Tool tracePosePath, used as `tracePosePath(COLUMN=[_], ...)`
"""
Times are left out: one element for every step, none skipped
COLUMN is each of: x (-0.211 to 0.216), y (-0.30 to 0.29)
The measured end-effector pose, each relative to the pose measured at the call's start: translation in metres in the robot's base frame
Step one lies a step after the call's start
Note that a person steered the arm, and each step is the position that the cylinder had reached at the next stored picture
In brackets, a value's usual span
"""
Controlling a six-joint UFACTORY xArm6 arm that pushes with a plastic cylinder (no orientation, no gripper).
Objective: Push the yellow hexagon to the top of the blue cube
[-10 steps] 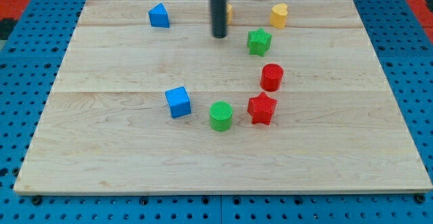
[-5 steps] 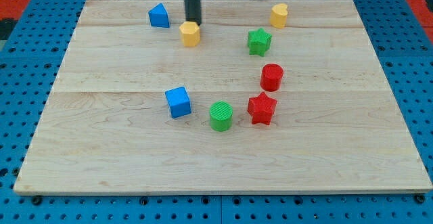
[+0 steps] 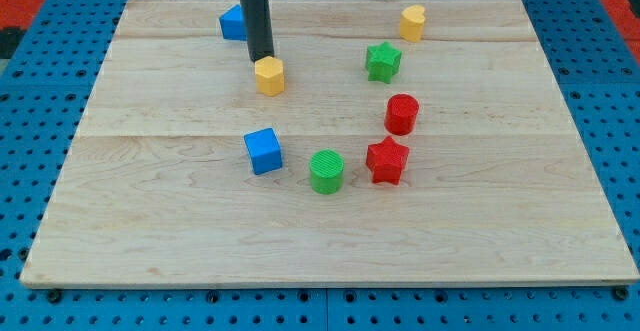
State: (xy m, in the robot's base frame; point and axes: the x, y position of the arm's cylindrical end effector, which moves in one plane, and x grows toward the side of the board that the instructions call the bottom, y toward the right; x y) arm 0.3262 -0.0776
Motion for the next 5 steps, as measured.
tracePosePath(x=[-0.001,-0.003,-0.022,-0.004,0.030], y=[0.011,0.005,0.030,0.027,0.025])
